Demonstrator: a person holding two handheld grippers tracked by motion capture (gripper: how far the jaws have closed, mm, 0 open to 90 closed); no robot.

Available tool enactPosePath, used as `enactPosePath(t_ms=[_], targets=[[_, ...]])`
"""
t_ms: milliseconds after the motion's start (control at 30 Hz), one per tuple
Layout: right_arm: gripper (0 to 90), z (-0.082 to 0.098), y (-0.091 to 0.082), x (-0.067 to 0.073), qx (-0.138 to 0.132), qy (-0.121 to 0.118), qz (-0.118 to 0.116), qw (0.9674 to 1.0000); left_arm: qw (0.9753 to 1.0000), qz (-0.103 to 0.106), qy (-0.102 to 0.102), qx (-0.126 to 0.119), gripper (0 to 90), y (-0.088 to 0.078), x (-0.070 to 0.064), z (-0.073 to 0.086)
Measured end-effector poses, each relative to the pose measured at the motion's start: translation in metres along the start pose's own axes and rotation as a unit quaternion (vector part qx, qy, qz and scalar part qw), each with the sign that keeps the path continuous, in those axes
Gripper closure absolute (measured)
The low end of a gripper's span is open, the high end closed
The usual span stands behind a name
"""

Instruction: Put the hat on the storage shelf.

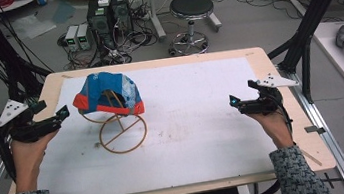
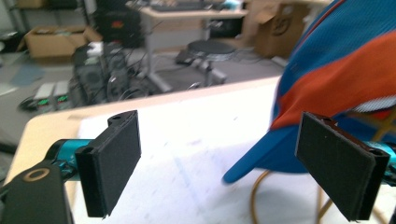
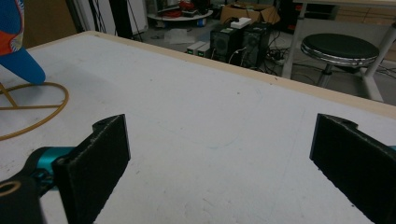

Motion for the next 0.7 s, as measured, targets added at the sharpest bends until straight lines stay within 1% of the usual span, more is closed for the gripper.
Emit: enactPosePath(t_ms=[33, 67, 133, 233, 367, 400, 467, 700], targets=[[4.7, 0.0, 0.0, 0.001, -0.001, -0.002, -0.001, 1.0, 1.0, -0.004, 0.001, 0.003, 14.6, 0.0, 0.0, 0.002], [4.7, 0.0, -0.001, 0.001, 0.0, -0.004, -0.001, 1.0, 0.9999, -0.009, 0.004, 0.011, 14.6, 0.001, 0.0, 0.005], [4.7, -0.001, -0.002, 0.002, -0.002, -0.003, -0.001, 1.0, 0.9997, -0.01, 0.008, 0.02, 14.8, 0.003, 0.0, 0.009], [4.7, -0.001, -0.002, 0.001, -0.003, -0.004, -0.001, 1.0, 0.9996, -0.011, 0.012, 0.025, 14.9, 0.005, 0.0, 0.011], [4.7, 0.0, -0.001, 0.0, 0.001, -0.004, 0.0, 1.0, 0.9996, -0.009, 0.008, 0.026, 15.2, 0.005, 0.0, 0.013], [4.6, 0.0, 0.0, 0.0, 0.002, -0.003, 0.0, 1.0, 0.9995, -0.007, 0.011, 0.028, 15.4, 0.004, 0.0, 0.013], [4.7, 0.0, 0.0, 0.001, 0.003, -0.005, 0.0, 1.0, 0.9995, -0.008, 0.013, 0.028, 15.9, 0.003, 0.0, 0.014], [4.7, 0.001, 0.001, 0.001, 0.005, -0.006, 0.0, 1.0, 0.9995, -0.004, 0.012, 0.029, 16.1, 0.004, 0.0, 0.014]])
Point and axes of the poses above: each handheld gripper's, and its own axes: y roughly forward along the jaws, z roughly out of its underside, x roughly to its left, the point moved 6 cm from there along y, roughly forward along the jaws, and after that the axes turned 6 degrees about -x, right-handed, at the moved point
